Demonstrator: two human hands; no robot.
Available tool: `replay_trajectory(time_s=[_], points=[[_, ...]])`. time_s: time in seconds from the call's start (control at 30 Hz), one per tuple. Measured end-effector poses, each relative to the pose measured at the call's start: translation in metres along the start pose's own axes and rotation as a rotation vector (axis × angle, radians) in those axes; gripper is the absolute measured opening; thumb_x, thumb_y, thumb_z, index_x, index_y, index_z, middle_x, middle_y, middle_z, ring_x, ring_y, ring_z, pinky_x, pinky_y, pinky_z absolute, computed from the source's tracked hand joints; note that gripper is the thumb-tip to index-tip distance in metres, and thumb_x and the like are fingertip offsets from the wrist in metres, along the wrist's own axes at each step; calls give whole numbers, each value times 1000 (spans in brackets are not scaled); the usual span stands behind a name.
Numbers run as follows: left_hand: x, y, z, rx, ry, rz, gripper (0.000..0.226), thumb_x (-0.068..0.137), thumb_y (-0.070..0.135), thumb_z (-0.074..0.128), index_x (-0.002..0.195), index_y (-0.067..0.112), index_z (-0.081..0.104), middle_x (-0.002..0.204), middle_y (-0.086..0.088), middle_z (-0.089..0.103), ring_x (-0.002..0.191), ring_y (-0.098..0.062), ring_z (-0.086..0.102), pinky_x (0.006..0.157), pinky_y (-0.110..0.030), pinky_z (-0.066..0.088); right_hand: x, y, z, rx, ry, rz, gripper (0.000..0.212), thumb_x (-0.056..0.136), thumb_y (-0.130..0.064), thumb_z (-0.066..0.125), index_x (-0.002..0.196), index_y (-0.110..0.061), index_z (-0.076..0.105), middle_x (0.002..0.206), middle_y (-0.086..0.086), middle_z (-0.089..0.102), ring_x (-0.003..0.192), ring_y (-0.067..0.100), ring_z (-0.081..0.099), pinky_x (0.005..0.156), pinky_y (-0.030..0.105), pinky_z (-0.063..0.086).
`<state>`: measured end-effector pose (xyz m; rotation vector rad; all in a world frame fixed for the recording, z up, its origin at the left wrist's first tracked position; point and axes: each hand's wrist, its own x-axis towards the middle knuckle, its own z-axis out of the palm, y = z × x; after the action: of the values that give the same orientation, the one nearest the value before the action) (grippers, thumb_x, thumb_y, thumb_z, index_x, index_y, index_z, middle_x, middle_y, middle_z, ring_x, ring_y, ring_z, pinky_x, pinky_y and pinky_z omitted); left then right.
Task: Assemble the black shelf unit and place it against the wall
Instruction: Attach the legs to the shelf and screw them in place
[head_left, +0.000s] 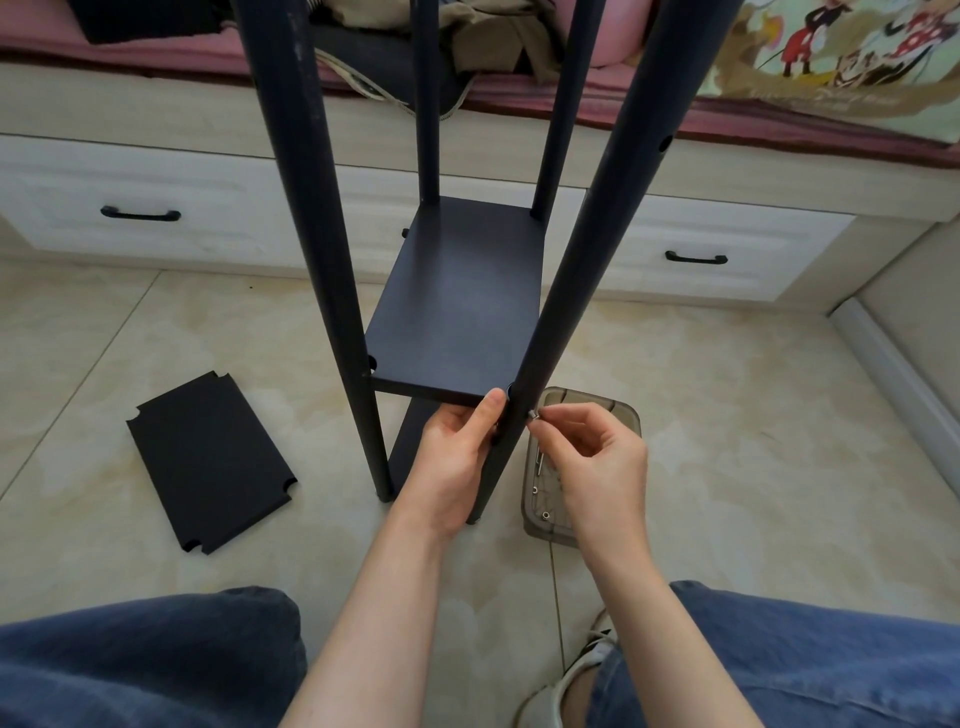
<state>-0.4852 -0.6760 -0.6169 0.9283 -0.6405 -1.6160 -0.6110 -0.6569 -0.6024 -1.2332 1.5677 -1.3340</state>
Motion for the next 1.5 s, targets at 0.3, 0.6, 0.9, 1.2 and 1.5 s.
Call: replay_trajectory(time_s=[0.3, 0.6, 0.9, 1.2, 1.5], points=[[-1, 1, 2, -43, 15, 1, 23, 85, 33, 67, 102, 20, 76, 105, -6, 77, 103, -20, 73, 78, -19, 55, 2, -1, -3, 8, -10, -9, 18, 86, -9, 75, 83, -26, 76, 80, -9, 75, 82, 9, 72, 77, 32, 58], [-1, 3, 4, -83, 1, 8, 23, 86, 29, 65, 103, 16, 74, 101, -5, 77, 99, -18, 74, 76, -19, 56, 5, 2, -3, 50, -18, 31, 12, 86, -12, 75, 84, -24, 76, 79, -6, 75, 77, 11, 71, 69, 24, 57], [-1, 0, 3, -53, 8, 4, 26, 86, 31, 66, 107, 17, 72, 106, -7, 77, 105, -22, 72, 78, -20, 56, 7, 5, -1, 38, -19, 27, 7, 86, -15, 75, 85, -22, 75, 80, -6, 75, 78, 9, 71, 69, 21, 55], [-3, 1, 3, -17, 31, 19, 20, 86, 34, 67, 99, 24, 79, 104, -3, 78, 99, -16, 74, 73, -17, 56, 33, -3, -16, -20, -222, 60, 31, 80, -15, 81, 104, -31, 71, 96, -8, 75, 90, 9, 71, 81, 31, 59], [-13, 8, 9, 525, 363, 19, 17, 89, 45, 71, 85, 29, 71, 86, 11, 77, 86, -8, 73, 71, -19, 51, 69, -17, -28, -34, -680, 111, 56, 85, -1, 71, 132, -29, 61, 119, -4, 71, 106, 16, 70, 85, 30, 58]])
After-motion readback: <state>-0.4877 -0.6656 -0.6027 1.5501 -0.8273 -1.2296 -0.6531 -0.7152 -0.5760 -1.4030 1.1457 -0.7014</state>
